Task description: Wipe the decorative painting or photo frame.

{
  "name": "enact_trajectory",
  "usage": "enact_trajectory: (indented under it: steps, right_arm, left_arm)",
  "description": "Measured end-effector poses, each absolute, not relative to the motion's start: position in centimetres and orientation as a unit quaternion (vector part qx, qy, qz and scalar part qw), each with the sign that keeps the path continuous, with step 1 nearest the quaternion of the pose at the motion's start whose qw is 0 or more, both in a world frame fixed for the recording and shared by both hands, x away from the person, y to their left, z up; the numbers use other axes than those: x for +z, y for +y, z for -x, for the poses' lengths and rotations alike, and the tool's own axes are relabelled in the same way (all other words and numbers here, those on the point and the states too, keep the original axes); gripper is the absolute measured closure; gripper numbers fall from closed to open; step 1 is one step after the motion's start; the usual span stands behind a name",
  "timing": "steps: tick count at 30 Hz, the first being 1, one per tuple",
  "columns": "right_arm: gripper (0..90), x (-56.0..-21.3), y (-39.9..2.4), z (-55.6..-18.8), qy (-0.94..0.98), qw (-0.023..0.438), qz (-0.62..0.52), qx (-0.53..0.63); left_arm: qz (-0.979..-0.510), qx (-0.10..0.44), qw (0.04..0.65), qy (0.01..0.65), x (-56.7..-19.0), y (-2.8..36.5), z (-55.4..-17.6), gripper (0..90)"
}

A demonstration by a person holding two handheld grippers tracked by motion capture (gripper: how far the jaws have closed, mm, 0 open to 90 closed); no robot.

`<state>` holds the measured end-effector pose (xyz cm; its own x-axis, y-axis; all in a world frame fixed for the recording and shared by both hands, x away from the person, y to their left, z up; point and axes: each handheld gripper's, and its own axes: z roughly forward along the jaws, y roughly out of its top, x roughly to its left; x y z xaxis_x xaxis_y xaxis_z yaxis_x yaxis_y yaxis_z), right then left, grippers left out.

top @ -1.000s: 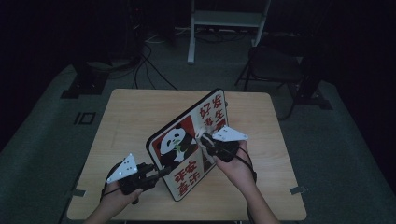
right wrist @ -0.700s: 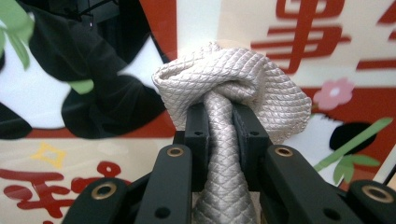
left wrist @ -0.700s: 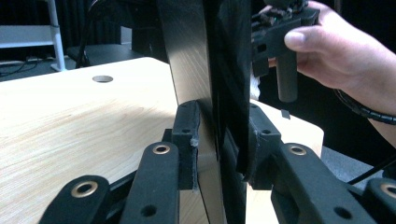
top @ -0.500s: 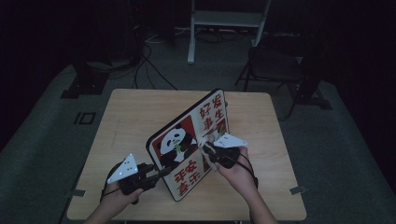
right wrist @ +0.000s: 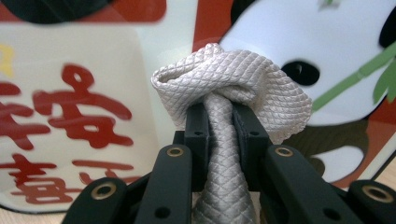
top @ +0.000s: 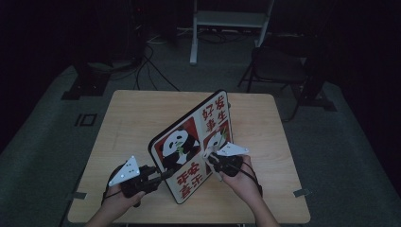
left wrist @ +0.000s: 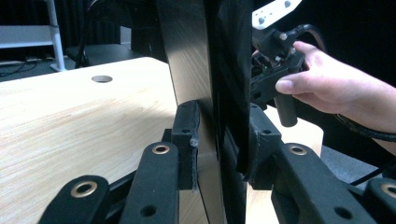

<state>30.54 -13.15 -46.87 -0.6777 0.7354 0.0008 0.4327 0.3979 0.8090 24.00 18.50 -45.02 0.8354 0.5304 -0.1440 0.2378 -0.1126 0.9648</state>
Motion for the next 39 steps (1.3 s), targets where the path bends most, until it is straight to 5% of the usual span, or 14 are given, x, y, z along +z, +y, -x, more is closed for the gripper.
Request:
enact_trajectory:
  steps: [29,39]
  right_arm:
    - [78.1,-51.4,-13.6,-30.1,0.850,0.137,-0.371,0.347]
    - [78.1,-49.7,-14.2,-29.9,0.836,0.142,-0.378,0.371]
  left_arm:
    - [-0.735,0.116,0.615,0.261,-45.0,18.5,-24.0,70.9]
    - [-0.735,0.116,0.614,0.261,-45.0,18.5,-24.0,70.9]
